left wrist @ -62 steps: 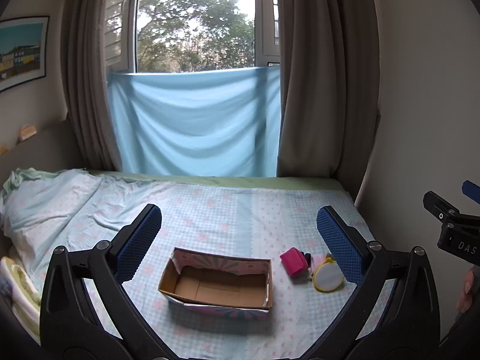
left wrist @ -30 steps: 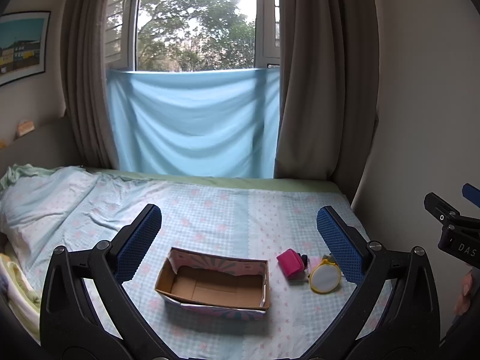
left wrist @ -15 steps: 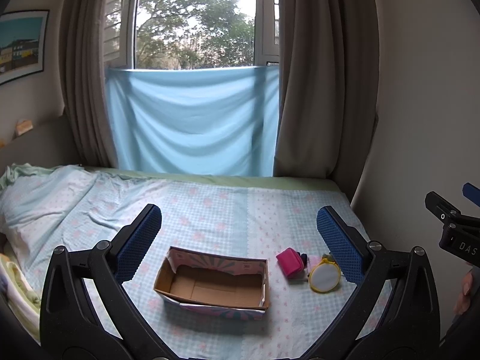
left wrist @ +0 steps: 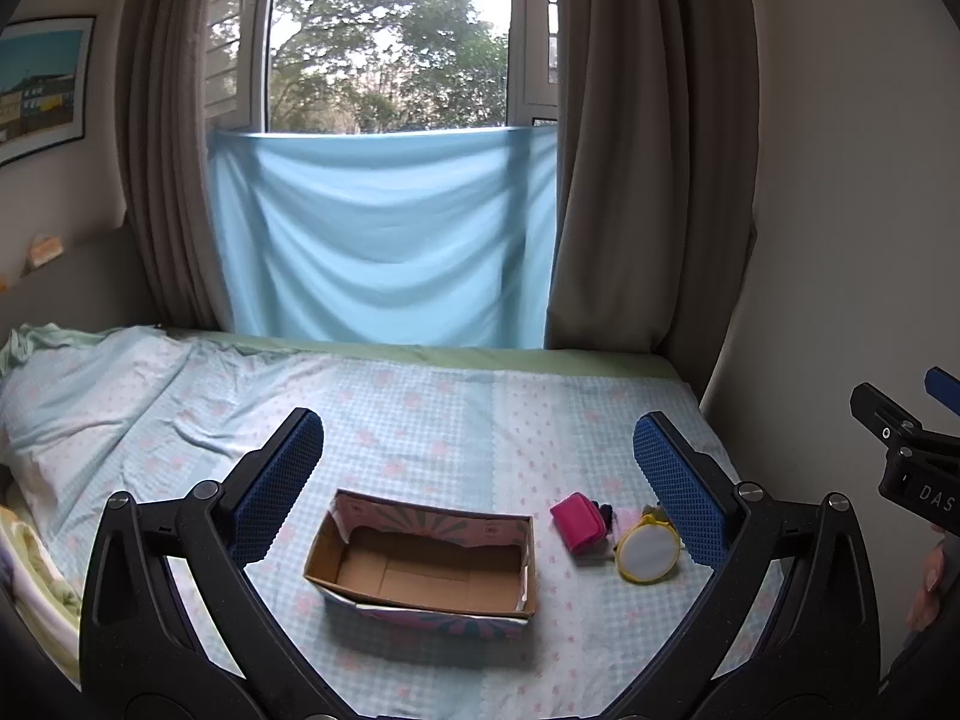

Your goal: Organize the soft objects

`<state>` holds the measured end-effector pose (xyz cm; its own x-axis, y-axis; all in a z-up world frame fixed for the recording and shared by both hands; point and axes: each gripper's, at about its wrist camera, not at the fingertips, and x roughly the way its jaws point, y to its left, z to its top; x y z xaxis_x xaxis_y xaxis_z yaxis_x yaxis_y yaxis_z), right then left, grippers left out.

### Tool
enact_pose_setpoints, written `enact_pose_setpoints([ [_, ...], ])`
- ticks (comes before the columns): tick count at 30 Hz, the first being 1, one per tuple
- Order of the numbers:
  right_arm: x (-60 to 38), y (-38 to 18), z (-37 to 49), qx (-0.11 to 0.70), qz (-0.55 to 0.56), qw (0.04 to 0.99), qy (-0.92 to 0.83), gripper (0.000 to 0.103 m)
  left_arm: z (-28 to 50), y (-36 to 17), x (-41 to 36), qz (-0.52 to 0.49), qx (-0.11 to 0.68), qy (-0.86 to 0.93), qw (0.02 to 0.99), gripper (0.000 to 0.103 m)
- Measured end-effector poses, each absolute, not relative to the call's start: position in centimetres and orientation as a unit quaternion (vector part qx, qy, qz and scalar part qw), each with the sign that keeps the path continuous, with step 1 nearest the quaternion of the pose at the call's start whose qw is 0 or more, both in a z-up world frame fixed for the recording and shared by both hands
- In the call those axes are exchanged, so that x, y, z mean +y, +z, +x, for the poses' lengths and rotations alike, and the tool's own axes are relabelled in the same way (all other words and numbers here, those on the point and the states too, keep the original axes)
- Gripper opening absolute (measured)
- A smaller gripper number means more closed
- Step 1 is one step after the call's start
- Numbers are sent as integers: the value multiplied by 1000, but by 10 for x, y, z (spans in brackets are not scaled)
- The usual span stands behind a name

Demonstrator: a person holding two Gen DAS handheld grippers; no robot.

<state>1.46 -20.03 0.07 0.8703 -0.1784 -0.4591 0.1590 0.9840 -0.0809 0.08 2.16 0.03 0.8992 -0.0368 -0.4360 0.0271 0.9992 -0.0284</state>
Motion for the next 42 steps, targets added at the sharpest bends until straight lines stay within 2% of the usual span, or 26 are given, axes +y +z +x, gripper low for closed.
enact_pose_setpoints([
  [14,-197,2,28,249,-12,964,-95,103,14,0,25,-5,235,-22,972,103],
  [24,-221,-23,55,269,3,955,-127,103,77,-15,13,-5,291,-87,953,103],
  [30,-264,-71,96,304,-19,945,-116,103,135,-68,-31,-29,363,-120,923,103],
  [42,-343,-191,187,396,-79,914,-44,103,243,-238,-110,-136,521,-116,834,102],
])
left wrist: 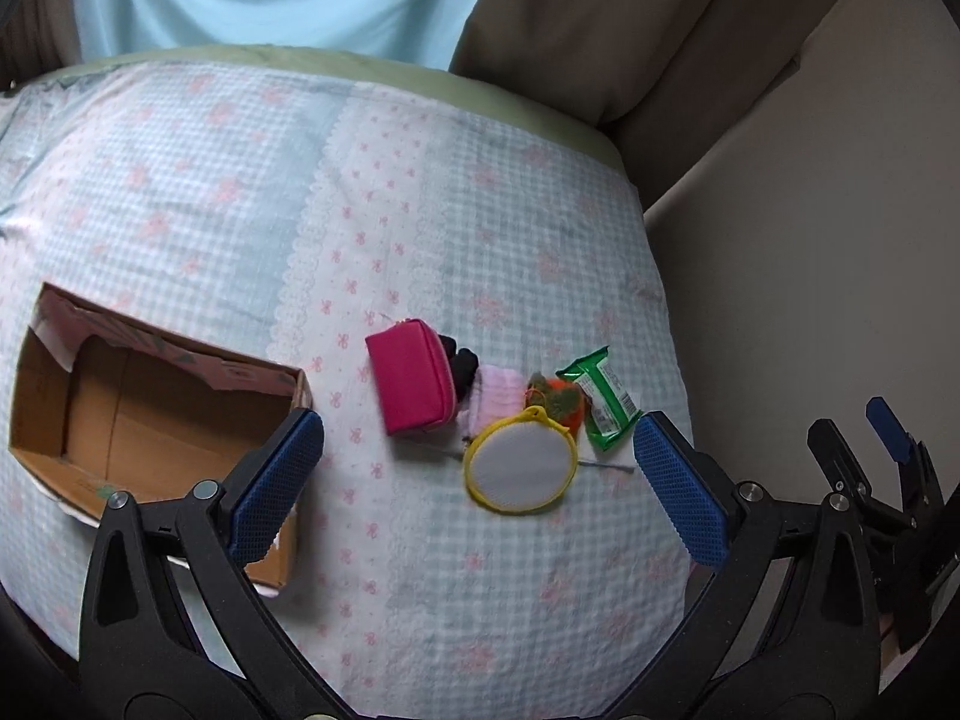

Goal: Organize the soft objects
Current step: 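Grasp the pink pouch with the left tool while the right tool grasps the green wipe pack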

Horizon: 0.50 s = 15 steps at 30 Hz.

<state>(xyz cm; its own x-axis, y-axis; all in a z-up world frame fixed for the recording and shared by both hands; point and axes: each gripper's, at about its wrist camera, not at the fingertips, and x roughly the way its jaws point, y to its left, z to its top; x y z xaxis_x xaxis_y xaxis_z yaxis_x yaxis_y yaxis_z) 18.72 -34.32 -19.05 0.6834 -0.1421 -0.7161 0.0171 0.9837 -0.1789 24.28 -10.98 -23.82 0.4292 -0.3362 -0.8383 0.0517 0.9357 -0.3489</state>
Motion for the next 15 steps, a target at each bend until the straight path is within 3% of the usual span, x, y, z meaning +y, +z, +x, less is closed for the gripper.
enact_pose_setpoints([
  [15,-388,-361,266,488,-154,858,36,103,321,-407,-146,-145,612,-81,773,95],
])
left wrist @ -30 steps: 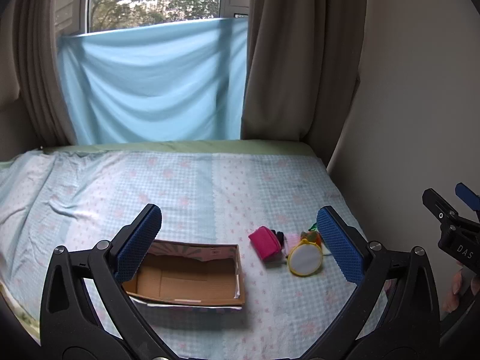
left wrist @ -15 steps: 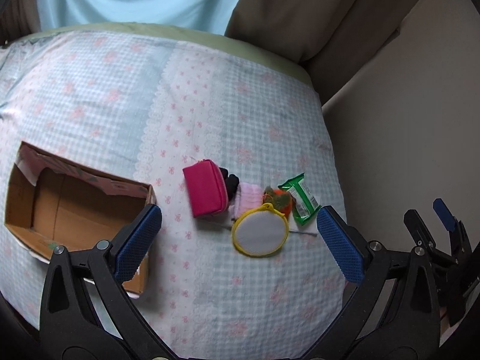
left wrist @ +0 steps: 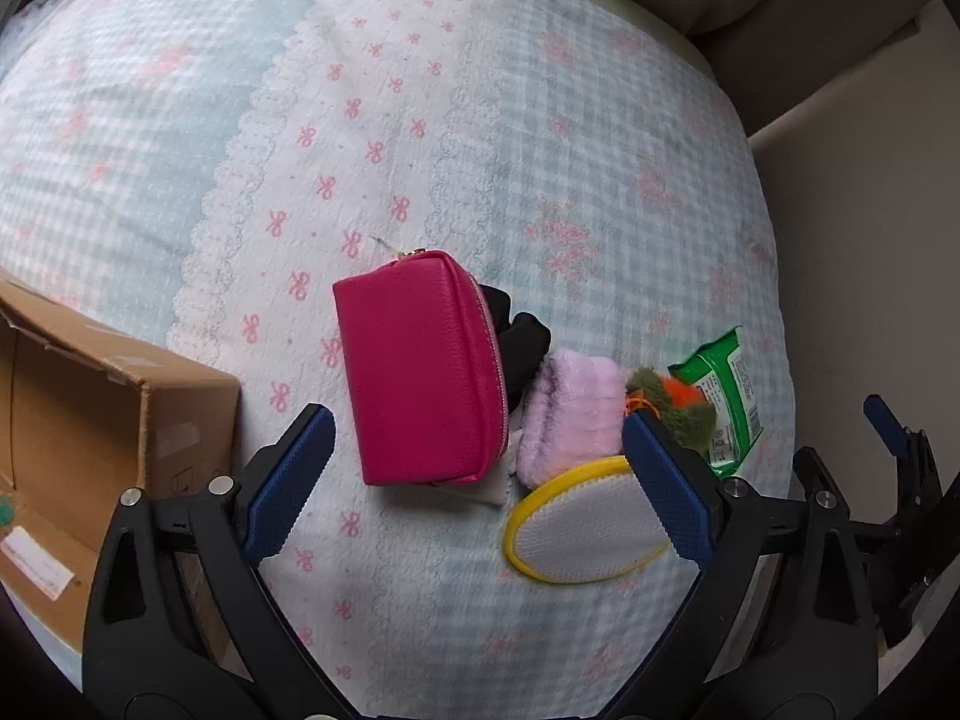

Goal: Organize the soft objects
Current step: 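Grasp the pink pouch with the left tool while the right tool grasps the green wipe pack, then carry the pink pouch and green wipe pack over the cardboard box with both tools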

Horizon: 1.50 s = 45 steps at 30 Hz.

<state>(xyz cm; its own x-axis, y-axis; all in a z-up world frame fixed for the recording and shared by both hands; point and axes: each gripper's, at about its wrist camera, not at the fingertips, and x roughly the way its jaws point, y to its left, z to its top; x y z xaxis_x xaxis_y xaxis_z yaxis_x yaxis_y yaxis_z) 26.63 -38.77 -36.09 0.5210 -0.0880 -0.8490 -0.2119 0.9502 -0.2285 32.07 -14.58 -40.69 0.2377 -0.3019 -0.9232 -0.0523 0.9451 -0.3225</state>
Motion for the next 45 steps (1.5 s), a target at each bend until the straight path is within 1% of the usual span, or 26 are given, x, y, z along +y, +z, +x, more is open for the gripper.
enact_pose_setpoints([
  [4,-386,-385,274,499,-163,849,56,101,334,-433,-146,-148,622,-76,765,93],
  [5,-384,-390,275,503,-164,846,63,98,337,-438,-145,-150,624,-74,763,93],
  [8,-382,-403,284,514,-168,838,80,94,343,-449,-140,-160,629,-70,758,91],
  [10,-380,-411,289,524,-167,830,93,89,345,-456,-136,-172,631,-73,753,89],
  [12,-379,-418,294,536,-166,821,106,82,348,-463,-134,-182,634,-75,748,89],
  [13,-378,-421,297,541,-167,817,112,80,350,-466,-133,-186,635,-77,746,86],
  [14,-377,-424,298,546,-168,813,116,73,350,-469,-133,-189,637,-80,743,82],
  [15,-377,-427,301,552,-166,808,121,67,351,-472,-132,-193,640,-82,740,72],
  [16,-376,-429,302,557,-161,805,127,64,352,-475,-131,-199,642,-83,736,70],
  [18,-377,-431,305,565,-146,800,141,51,353,-482,-127,-214,647,-83,727,68],
  [22,-375,-430,304,568,-141,798,148,41,352,-480,-126,-222,644,-91,726,55],
  [23,-375,-429,304,567,-141,798,146,39,352,-477,-127,-218,643,-91,729,53],
  [25,-375,-427,302,566,-134,801,143,37,351,-474,-129,-213,640,-91,732,47],
  [30,-377,-419,302,559,-119,810,127,34,347,-464,-123,-207,632,-89,742,40],
  [37,-375,-399,298,543,-100,826,110,34,344,-450,-121,-199,623,-96,750,37],
  [45,-371,-349,284,522,-82,845,82,33,329,-407,-120,-193,600,-116,768,36],
])
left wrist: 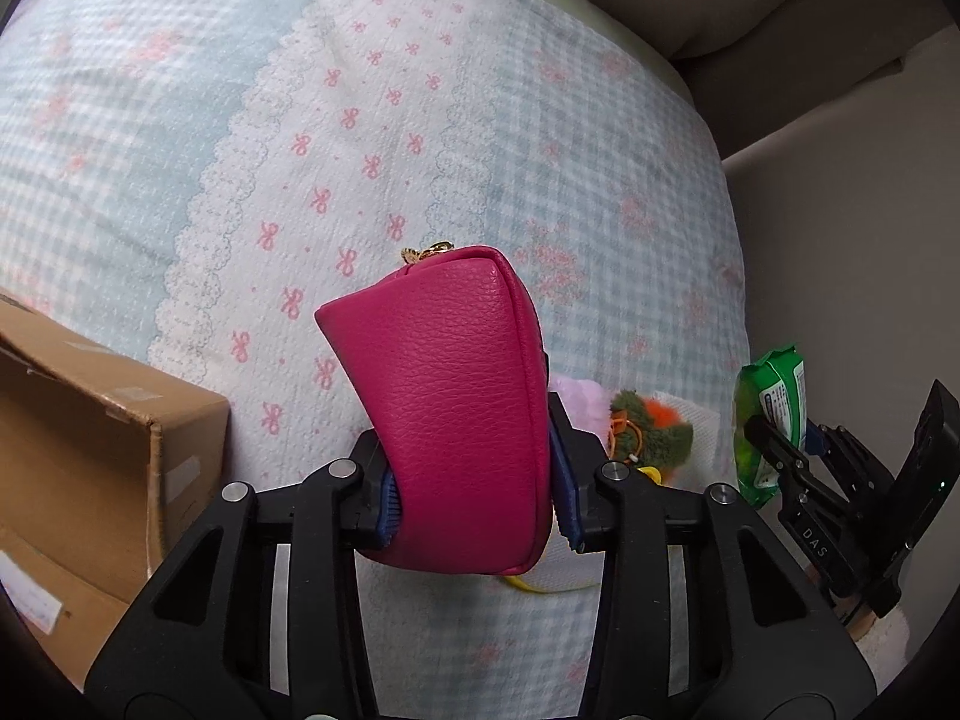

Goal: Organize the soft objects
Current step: 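Carry the pink pouch and green wipe pack over the cardboard box with both tools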

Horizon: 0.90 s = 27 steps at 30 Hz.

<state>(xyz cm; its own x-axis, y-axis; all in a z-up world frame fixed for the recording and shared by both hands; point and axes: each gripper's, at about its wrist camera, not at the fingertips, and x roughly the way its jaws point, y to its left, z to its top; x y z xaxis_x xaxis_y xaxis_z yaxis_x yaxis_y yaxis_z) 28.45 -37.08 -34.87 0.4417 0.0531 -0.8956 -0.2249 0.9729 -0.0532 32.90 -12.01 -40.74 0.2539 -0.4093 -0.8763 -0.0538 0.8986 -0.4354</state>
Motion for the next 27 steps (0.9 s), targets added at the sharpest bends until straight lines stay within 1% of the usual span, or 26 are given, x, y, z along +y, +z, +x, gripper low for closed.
enact_pose_setpoints([
  [4,-361,-311,274,507,-65,857,69,33,318,-376,-114,-198,587,-123,776,35],
  [9,-336,-253,258,484,-43,872,64,33,302,-324,-101,-203,565,-132,789,35],
  [16,-269,-182,233,456,-22,885,88,33,264,-239,-52,-201,522,-127,819,35],
  [21,-212,-163,224,455,-5,884,110,33,239,-196,-5,-178,504,-102,839,35],
  [27,-143,-169,222,476,-1,868,139,33,216,-185,56,-154,510,-64,844,35],
])
